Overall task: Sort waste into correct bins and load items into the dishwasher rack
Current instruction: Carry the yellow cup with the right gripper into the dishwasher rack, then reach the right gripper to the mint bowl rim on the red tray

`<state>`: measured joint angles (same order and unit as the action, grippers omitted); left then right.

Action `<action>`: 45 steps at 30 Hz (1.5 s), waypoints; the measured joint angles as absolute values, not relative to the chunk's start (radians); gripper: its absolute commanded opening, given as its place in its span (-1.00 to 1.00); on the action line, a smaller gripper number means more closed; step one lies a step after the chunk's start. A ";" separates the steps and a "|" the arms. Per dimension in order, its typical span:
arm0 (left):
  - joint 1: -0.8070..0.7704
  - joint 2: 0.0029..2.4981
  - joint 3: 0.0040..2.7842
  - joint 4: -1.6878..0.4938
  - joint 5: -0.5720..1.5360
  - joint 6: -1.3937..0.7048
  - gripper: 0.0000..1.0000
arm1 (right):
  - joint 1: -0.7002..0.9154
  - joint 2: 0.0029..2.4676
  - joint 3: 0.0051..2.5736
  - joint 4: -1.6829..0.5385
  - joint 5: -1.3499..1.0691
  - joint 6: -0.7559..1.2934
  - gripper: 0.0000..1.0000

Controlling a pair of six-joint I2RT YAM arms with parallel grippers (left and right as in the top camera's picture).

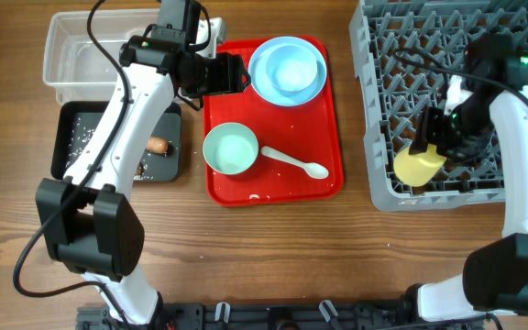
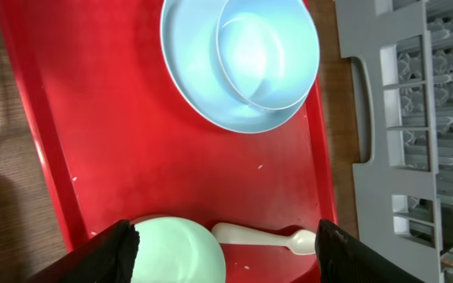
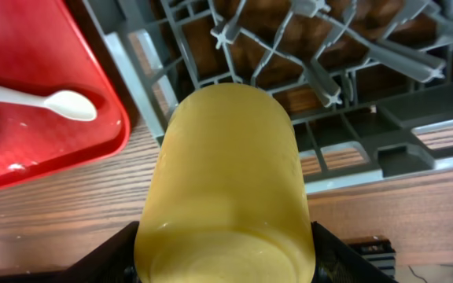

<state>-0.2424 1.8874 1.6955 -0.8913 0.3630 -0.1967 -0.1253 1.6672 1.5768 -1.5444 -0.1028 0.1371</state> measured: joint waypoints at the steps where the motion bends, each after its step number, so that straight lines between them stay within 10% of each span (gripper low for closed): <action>1: -0.242 1.887 1.695 -0.891 0.363 -0.197 0.49 | -0.125 1.667 1.562 -1.534 -0.103 0.137 0.23; 16: -0.242 1.887 1.695 -0.894 0.360 -0.197 0.51 | -0.125 1.672 1.443 -1.360 -0.104 0.137 0.33; 21: -0.242 1.887 1.695 -0.899 0.360 -0.197 0.52 | -0.125 1.672 1.442 -1.397 -0.104 0.132 0.98; 31: -0.242 1.887 1.695 -0.902 0.358 -0.194 0.88 | -0.125 1.672 1.594 -1.422 -0.136 0.129 1.00; 45: -0.168 1.816 1.695 -0.920 0.355 -0.196 0.88 | 0.156 1.661 1.809 -1.093 -0.342 0.194 0.93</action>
